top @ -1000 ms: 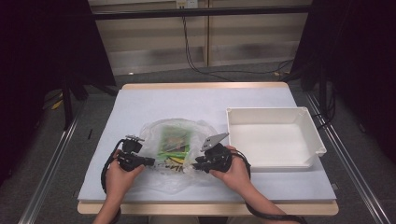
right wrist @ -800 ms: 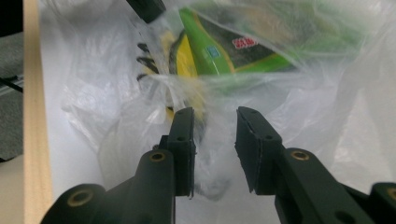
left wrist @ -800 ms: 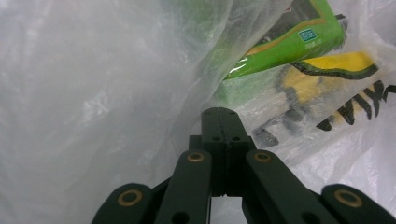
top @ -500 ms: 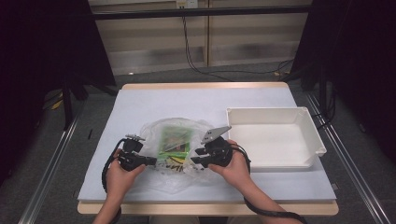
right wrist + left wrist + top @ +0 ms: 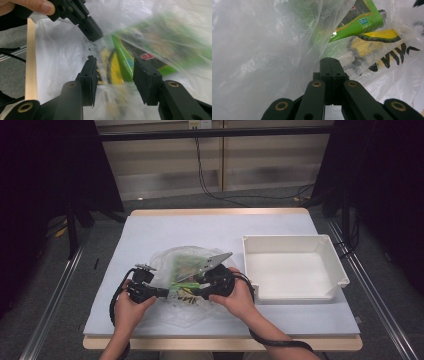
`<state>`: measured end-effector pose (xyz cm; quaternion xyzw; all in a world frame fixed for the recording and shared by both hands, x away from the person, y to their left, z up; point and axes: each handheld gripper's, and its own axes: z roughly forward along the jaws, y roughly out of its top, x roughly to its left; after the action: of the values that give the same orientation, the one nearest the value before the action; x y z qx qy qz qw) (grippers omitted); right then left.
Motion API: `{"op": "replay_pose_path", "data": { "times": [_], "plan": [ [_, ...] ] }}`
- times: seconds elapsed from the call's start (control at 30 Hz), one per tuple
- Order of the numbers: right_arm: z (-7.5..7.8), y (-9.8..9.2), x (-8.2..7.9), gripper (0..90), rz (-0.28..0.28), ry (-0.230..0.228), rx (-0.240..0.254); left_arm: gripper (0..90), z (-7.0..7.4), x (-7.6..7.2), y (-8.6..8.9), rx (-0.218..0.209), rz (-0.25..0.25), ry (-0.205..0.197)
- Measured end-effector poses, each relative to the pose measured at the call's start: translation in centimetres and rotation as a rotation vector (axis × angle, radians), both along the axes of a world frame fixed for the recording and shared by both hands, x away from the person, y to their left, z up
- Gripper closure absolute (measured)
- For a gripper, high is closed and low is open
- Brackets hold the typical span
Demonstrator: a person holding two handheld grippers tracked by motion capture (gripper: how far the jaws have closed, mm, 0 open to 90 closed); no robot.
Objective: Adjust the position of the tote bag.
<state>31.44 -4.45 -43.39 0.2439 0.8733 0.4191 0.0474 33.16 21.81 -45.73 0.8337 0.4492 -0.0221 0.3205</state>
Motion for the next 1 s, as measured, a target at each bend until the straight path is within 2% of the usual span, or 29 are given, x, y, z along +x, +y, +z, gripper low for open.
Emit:
{"op": "replay_pose_path", "data": {
  "times": [0.2, 0.27, 0.47, 0.73, 0.9, 1.0],
  "plan": [
    [-0.4, 1.5, 0.0, 54.2, 0.039, 0.006, -0.007, 90.0, 0.7, 0.1, 0.2, 0.003, -0.01, -0.02],
    [-0.5, 1.9, 0.0, 54.2, 0.053, -0.002, -0.009, 90.0, 0.8, 0.0, 0.2, 0.009, -0.017, -0.019],
    [-0.7, 2.9, 0.3, 54.2, 0.07, 0.008, -0.01, 90.0, 1.1, 0.0, 0.4, -0.015, 0.002, -0.019],
    [-1.4, 5.1, 0.4, 54.1, 0.11, 0.002, -0.004, 90.0, 1.1, 0.0, 0.3, -0.002, -0.021, -0.012],
    [-1.9, 5.9, 0.6, 51.8, 0.116, -0.003, -0.022, 90.0, 1.1, -0.1, 0.2, -0.006, -0.021, -0.008],
    [-2.7, 6.3, 0.7, 51.3, 0.118, -0.003, -0.042, 90.0, 1.4, -0.1, 0.4, -0.018, -0.002, -0.026]
  ]
}}
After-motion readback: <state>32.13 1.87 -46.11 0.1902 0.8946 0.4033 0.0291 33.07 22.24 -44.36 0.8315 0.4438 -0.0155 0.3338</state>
